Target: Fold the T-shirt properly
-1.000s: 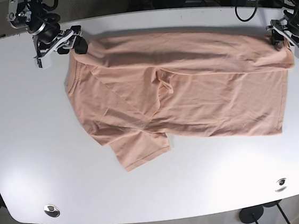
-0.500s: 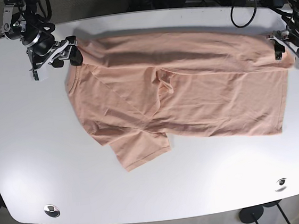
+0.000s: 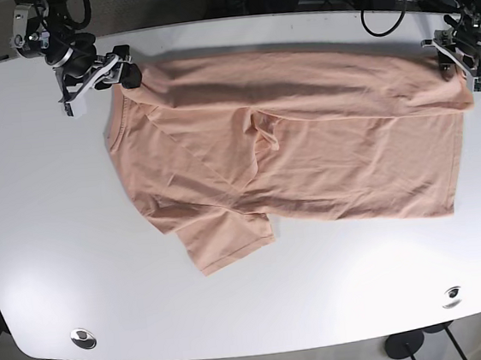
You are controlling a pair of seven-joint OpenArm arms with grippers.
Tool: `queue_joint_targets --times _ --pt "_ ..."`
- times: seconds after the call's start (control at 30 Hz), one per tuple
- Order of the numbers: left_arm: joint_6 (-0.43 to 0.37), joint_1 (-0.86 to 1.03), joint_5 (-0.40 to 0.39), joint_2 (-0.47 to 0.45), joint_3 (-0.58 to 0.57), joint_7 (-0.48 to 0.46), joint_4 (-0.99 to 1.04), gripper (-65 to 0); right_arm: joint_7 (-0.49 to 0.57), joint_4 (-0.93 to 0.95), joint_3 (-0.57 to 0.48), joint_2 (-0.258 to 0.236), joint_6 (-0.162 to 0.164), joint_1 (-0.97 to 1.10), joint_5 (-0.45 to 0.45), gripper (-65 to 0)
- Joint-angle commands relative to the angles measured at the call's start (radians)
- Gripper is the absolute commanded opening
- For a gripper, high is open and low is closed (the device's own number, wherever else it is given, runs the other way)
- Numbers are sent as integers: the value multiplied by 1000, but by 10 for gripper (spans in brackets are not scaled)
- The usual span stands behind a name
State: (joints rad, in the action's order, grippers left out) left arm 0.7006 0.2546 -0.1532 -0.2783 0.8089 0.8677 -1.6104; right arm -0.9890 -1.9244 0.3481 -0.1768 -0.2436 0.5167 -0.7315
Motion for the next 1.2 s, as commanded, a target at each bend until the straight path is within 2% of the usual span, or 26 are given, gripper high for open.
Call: queue_joint_targets --times 0.03,0.1,0.13,0.17,0.2,0.33,0.4,0.6,0.7,0.73,0.87,0.9,0.93,0.97,1.0,1.07,1.2 --pt "-2 1 -3 -23 8 -15 -14 -392 14 -13 1 -3 -7 -5 -15 -320" --pt "-2 1 13 -23 4 -15 -14 -504 14 7 1 -5 -7 -10 -15 -444" --pt "-2 -1 33 -23 2 -15 -14 -607 14 27 1 -8 -7 -22 -15 -537" --pt "-2 -2 40 -23 2 -15 -14 -636 14 41 3 -8 -7 -30 -15 -590" --pt "-2 -2 36 -23 2 -15 -14 -639 14 52 3 -13 -7 -31 -15 -628" --pt "-2 4 -9 -23 45 -11 -32 -644 12 56 9 -31 -13 -14 -20 -628" --pt "-2 18 -10 -23 99 -9 -43 -644 12 55 10 -57 -17 -5 -20 -628" --pt "-2 61 -12 -57 146 -9 -40 -644 15 56 10 -89 -17 12 -17 -628" --pt "-2 68 -12 -57 152 -9 -40 -633 15 56 4 -94 -17 13 -17 -628" --pt "-2 68 -7 -57 152 -9 -40 -600 12 56 3 -94 -17 15 -18 -626" --pt "-2 68 -6 -55 152 -9 -44 -382 11 21 3 -94 -17 33 -18 -621" --pt "-2 68 -9 -55 152 -9 -44 -356 11 -5 4 -94 -15 50 -20 -602" --pt "-2 68 -10 -55 152 -9 -44 -343 11 -39 7 -91 -15 64 -20 -555" --pt "-2 68 -12 -55 152 -9 -44 -343 12 -66 10 -88 -15 75 -20 -487" --pt "-2 64 -12 -52 148 -9 -44 -343 14 -85 10 -86 -12 79 -20 -363" --pt "-2 44 -12 -52 139 -11 -44 -343 18 -83 12 -85 -7 72 -15 -220" --pt "-2 -53 -6 -54 66 -15 -40 -344 18 -45 21 -85 -6 -51 -3 -206"
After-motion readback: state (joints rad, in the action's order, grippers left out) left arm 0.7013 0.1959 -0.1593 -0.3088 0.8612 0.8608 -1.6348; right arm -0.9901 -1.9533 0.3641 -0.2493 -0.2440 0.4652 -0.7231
